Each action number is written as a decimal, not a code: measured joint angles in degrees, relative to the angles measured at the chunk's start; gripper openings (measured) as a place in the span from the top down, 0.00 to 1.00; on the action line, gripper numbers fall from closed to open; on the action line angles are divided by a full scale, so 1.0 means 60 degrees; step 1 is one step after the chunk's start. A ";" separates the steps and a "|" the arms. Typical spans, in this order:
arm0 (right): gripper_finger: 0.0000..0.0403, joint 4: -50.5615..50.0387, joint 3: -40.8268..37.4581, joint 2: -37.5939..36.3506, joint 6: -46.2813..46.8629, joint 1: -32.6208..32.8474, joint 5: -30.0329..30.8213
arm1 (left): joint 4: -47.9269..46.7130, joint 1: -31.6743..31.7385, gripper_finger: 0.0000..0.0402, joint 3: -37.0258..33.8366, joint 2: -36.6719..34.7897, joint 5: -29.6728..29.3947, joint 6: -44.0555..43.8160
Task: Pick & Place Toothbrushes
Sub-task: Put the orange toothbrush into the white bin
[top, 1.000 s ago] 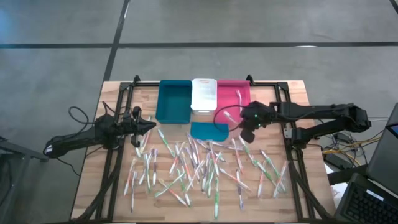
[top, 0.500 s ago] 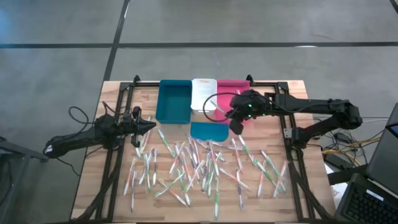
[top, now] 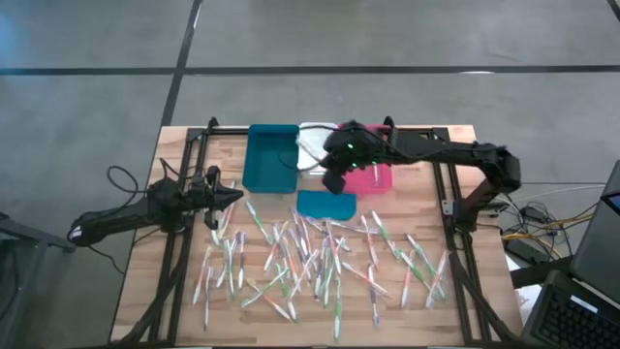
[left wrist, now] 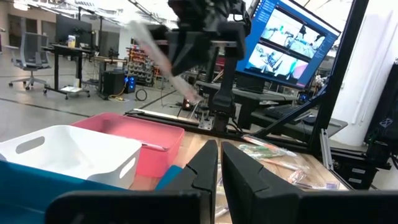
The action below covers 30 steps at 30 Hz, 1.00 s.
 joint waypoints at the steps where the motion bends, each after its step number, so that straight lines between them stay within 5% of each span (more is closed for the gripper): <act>1: 0.94 0.0002 0.0173 0.0178 0.0006 -0.0099 0.0000 | -0.0005 0.0002 0.94 0.0000 0.0000 -0.0001 0.0000; 15: 0.94 -0.0096 0.1770 0.2082 0.0959 -0.1436 -0.0036 | -0.0003 0.0000 0.94 0.0000 0.0000 -0.0001 0.0000; 30: 0.94 -0.0248 0.1901 0.2963 0.1195 -0.2096 -0.0029 | -0.0009 0.0000 0.94 0.0000 0.0000 -0.0001 0.0000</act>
